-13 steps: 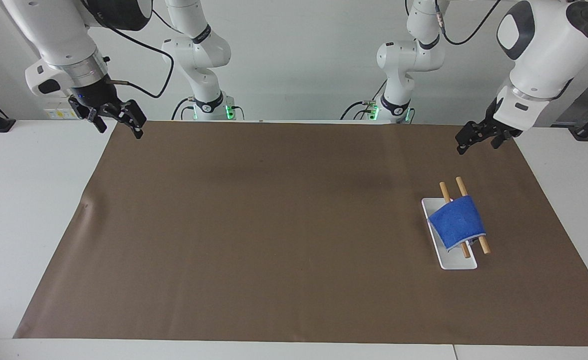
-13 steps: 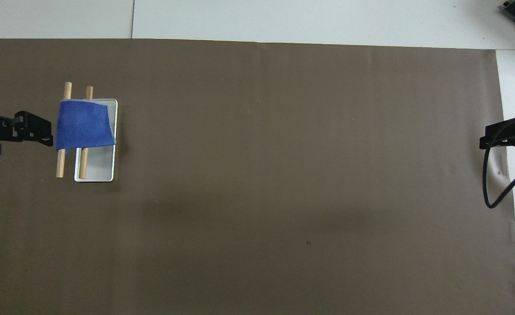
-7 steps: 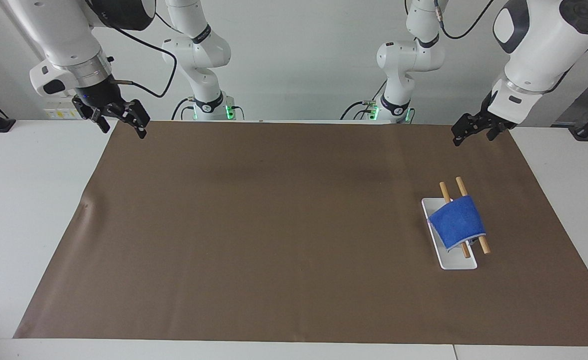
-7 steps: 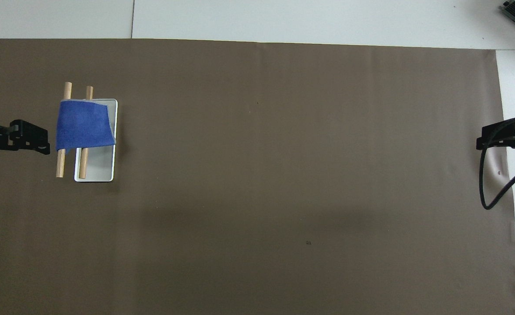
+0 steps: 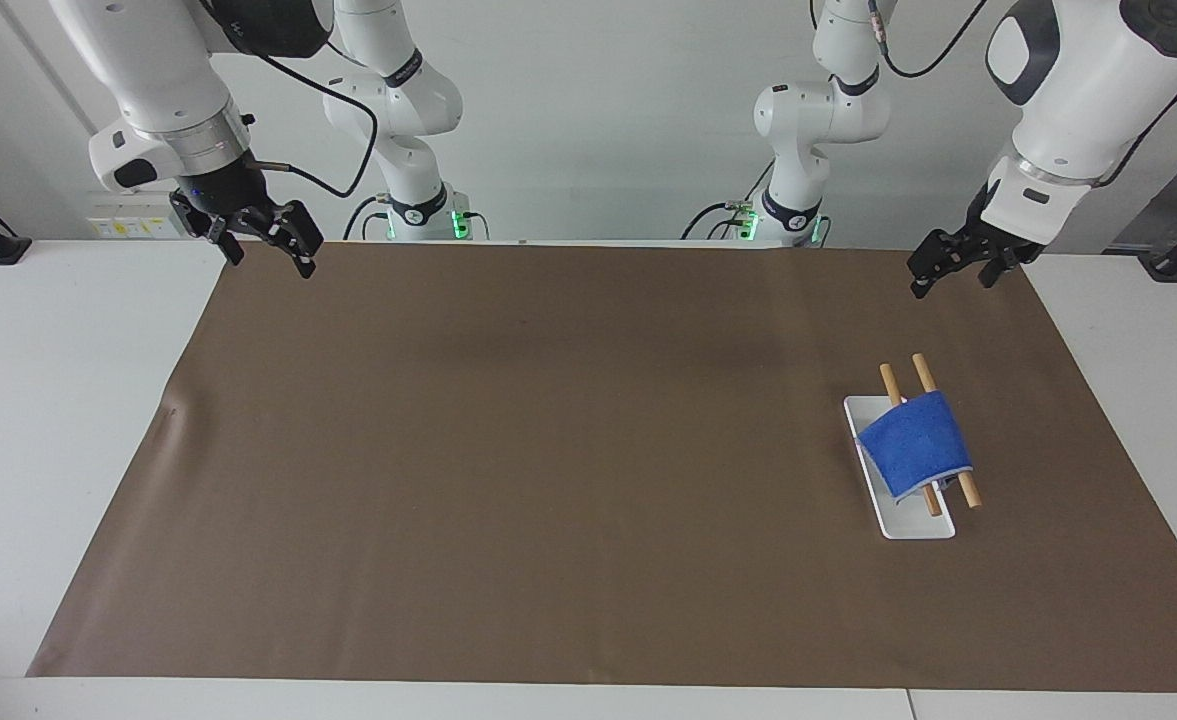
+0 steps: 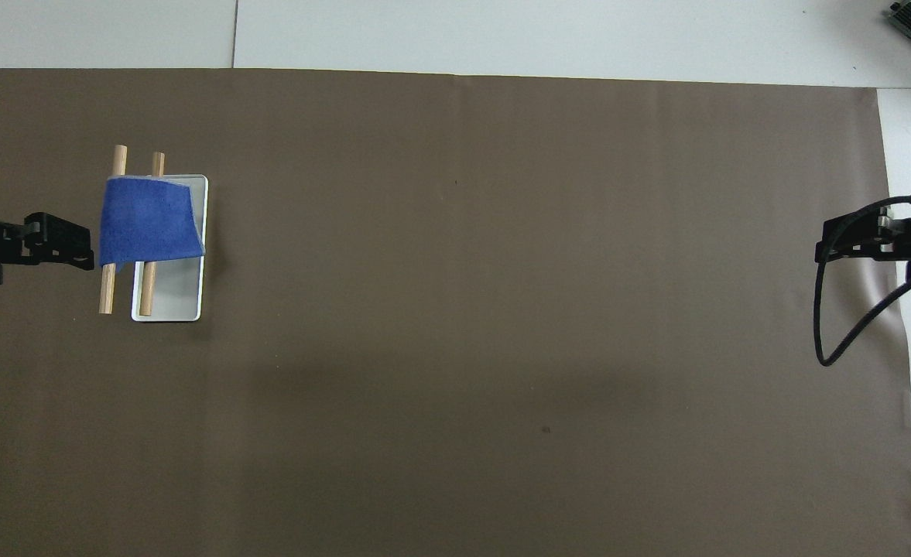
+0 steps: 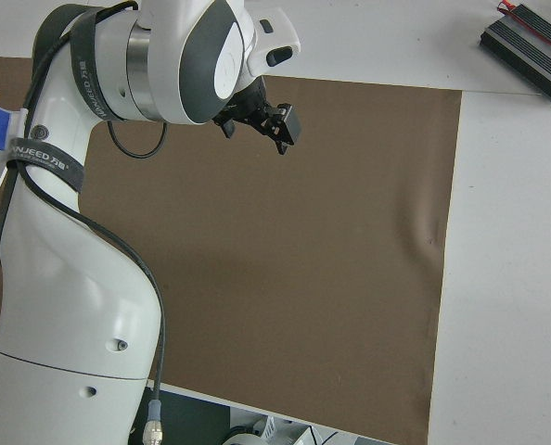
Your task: Right arm passes towel to left arm to hang
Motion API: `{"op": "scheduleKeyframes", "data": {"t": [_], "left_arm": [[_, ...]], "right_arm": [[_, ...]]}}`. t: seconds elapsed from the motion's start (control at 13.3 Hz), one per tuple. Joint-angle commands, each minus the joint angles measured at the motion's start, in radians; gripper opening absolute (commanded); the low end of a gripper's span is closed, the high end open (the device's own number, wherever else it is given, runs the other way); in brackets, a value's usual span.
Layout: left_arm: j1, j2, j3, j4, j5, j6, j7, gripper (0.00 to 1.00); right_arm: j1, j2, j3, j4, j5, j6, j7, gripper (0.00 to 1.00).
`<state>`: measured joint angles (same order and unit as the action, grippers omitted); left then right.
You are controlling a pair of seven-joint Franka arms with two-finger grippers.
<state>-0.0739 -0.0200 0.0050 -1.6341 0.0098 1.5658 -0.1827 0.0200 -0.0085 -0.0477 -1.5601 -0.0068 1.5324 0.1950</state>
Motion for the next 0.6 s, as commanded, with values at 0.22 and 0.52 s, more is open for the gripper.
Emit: {"op": "scheduleKeyframes", "data": {"t": [0.22,0.52], "left_arm": [[-0.003,-0.026,0.003,-0.029,-0.019,0.048,0.014,1.0],[-0.001,-0.025,0.003,-0.024,-0.016,0.051,0.015,1.0]], "right_arm": [[0.009,-0.027,0.0,-0.031,0.001,0.002,-0.017,1.0],[0.009,-0.027,-0.008,-0.031,0.005,0.002,-0.006,1.0]]}}
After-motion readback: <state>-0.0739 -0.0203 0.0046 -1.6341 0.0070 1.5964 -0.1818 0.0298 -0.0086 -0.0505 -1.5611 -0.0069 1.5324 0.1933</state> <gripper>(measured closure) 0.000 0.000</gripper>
